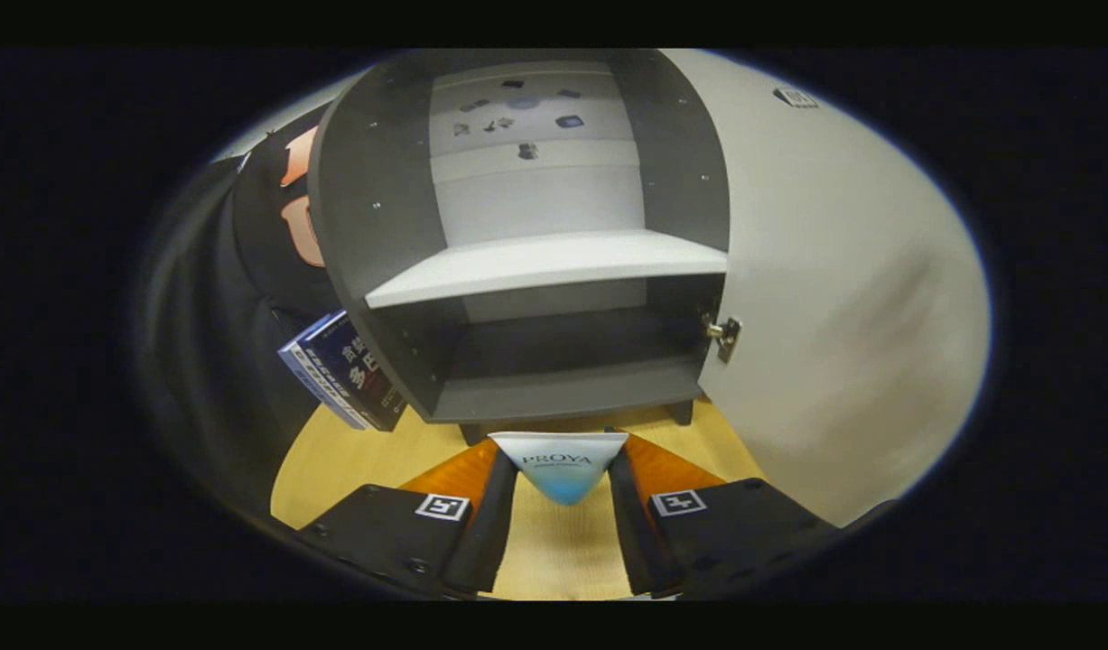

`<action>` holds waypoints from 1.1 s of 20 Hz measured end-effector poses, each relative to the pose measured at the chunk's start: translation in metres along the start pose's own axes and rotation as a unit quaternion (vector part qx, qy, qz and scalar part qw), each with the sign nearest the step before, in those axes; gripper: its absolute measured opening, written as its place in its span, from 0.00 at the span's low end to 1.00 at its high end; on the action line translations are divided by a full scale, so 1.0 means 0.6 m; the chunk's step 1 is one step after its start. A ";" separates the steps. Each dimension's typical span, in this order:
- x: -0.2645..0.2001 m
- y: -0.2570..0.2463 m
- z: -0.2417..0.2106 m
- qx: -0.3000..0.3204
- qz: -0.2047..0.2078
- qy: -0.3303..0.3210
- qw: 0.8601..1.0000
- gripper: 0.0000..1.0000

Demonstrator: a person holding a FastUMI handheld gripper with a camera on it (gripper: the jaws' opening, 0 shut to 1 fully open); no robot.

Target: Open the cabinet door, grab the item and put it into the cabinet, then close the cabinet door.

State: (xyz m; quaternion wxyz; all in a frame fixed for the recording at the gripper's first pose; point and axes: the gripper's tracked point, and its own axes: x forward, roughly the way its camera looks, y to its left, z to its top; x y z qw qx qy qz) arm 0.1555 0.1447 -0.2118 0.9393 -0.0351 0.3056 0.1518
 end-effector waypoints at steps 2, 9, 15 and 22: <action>-0.023 0.014 0.056 -0.012 0.007 -0.015 1.000 0.59; -0.069 0.053 0.222 -0.032 0.035 -0.058 0.997 0.59; -0.060 0.063 0.335 -0.053 0.024 -0.087 0.994 0.59; 0.020 0.067 0.384 -0.059 0.014 -0.066 0.996 0.59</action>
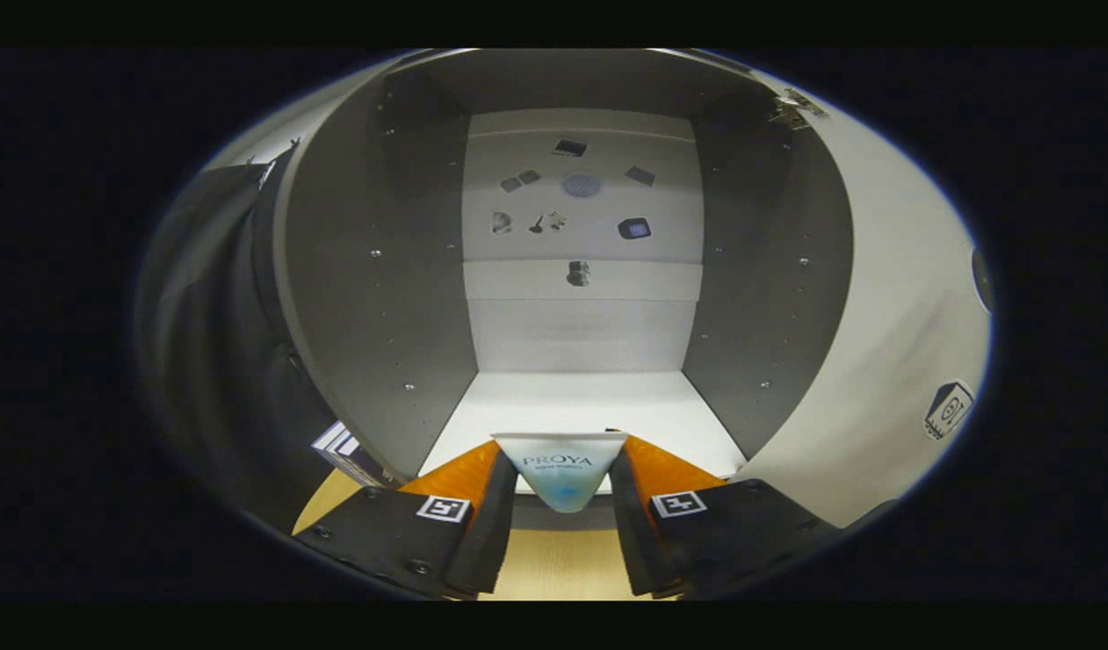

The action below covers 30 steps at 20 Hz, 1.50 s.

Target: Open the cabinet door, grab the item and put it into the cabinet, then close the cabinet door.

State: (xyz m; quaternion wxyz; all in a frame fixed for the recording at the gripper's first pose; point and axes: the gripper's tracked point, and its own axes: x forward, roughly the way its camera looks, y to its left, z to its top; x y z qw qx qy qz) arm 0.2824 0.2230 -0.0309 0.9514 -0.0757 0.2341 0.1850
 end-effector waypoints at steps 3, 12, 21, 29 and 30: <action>0.050 -0.007 0.001 -0.002 -0.007 0.018 1.000 0.59; 0.153 -0.030 -0.040 0.011 -0.012 0.082 0.997 0.59; 0.162 -0.030 -0.036 0.013 -0.014 0.066 0.998 0.65; 0.108 -0.026 -0.013 0.030 -0.011 0.006 0.999 0.94; 0.091 -0.023 -0.009 0.031 -0.009 -0.006 0.999 0.97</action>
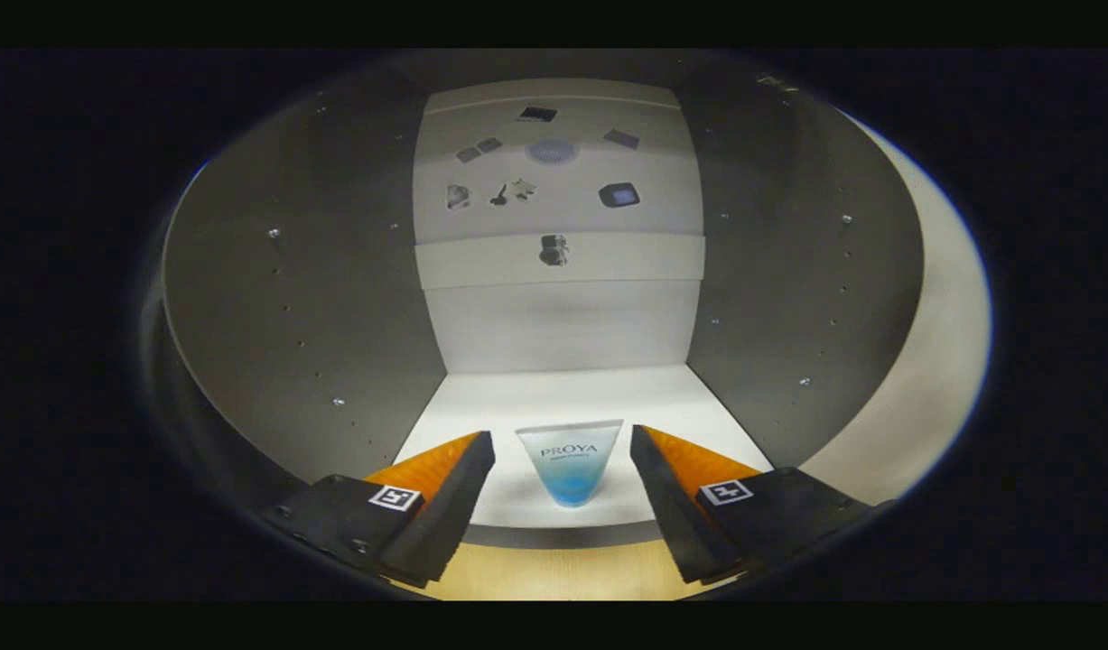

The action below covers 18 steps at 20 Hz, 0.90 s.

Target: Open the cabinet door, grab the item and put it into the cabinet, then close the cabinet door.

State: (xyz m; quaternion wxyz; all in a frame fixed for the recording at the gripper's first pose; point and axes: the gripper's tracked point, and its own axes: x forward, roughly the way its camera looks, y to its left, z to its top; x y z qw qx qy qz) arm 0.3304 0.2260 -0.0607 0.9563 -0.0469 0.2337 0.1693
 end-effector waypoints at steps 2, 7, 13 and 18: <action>-0.038 0.003 0.004 -0.003 0.001 -0.025 1.000 0.99; -0.156 0.008 -0.017 0.002 0.007 -0.068 0.998 0.99; -0.309 -0.015 -0.067 0.006 -0.007 -0.105 0.994 0.99; -0.426 -0.032 -0.127 0.021 -0.014 -0.119 0.993 0.99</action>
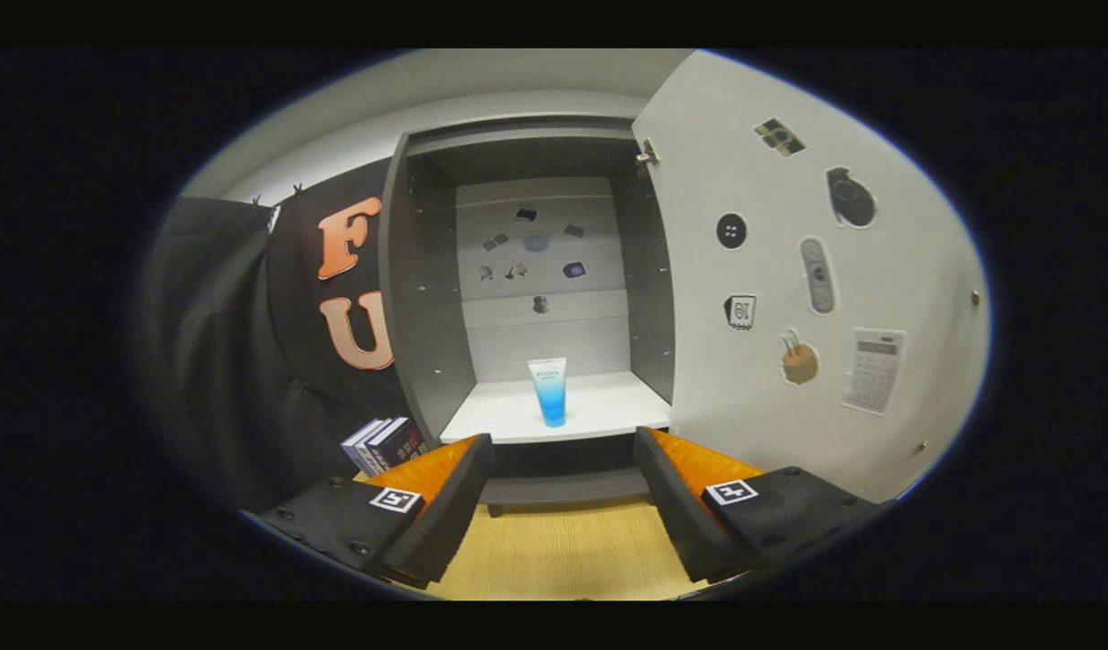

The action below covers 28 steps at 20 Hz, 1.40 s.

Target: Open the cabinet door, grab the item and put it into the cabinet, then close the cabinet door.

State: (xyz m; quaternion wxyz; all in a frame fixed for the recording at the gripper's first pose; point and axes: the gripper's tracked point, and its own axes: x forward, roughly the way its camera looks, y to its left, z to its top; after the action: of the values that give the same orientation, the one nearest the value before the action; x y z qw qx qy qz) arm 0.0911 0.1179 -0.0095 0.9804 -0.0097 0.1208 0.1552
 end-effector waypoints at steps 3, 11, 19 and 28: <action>-0.064 -0.013 -0.020 -0.003 0.002 0.000 1.000 0.99; -0.202 -0.125 -0.044 -0.030 -0.046 -0.012 0.998 0.99; -0.282 -0.269 -0.046 -0.030 -0.103 -0.021 0.994 0.98; -0.248 -0.443 -0.063 -0.016 -0.166 -0.012 0.986 0.98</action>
State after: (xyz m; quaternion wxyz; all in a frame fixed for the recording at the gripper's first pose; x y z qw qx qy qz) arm 0.0267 -0.1822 -0.0157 0.9937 -0.0431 0.1031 -0.0080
